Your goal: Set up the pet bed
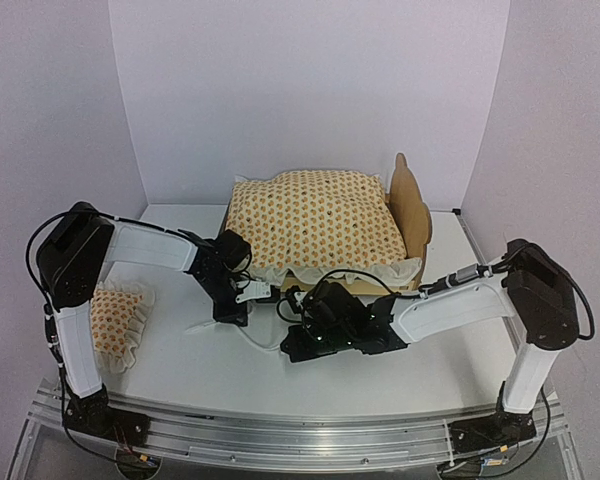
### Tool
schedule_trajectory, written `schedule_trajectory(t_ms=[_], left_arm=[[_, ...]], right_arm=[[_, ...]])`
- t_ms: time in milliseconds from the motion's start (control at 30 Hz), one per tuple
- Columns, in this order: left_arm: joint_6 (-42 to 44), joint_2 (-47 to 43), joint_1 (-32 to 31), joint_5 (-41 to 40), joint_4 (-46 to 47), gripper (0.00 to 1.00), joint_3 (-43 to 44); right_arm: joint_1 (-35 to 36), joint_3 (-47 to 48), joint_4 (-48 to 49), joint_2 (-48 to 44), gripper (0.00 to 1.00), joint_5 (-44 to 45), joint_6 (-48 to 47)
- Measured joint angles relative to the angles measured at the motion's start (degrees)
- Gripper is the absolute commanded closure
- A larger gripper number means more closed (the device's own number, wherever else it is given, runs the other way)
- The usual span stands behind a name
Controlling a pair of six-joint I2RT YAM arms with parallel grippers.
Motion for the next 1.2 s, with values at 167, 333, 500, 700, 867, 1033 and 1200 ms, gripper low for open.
schedule_trajectory(t_ms=[167,333,500,700,867,1033,1200], left_arm=[[-0.78,0.21,-0.08,-2.07,0.93,0.75,0.2],[-1.28,0.54,-0.11,-1.98,1.41,1.0,0.2],[-3.03,0.35,0.67,1.49,-0.1,1.0,0.53],[-8.08,-4.69,6.08,12.28,-8.63,1.0,6.63],[-9.89,-14.07,8.73,18.12,-11.15,1.0,8.23],[-10.94,-19.05,9.33,24.1,-13.9,1.0,7.44],[-11.56,-19.81,10.57,25.44,-13.9,1.0,5.04]], right_arm=[[0.0,0.0,0.02,0.0,1.0,0.02,-0.76],[0.0,0.0,0.01,0.0,1.0,-0.02,-1.52],[0.0,0.26,-0.1,0.22,1.0,0.34,-2.39],[-1.03,10.74,-0.63,8.41,1.0,-0.01,-5.12],[-3.02,18.38,3.36,15.83,1.0,-2.4,-5.84],[-5.4,19.75,9.45,18.29,1.0,-4.45,-4.85],[-7.04,25.2,13.8,20.95,1.0,-8.49,-4.89]])
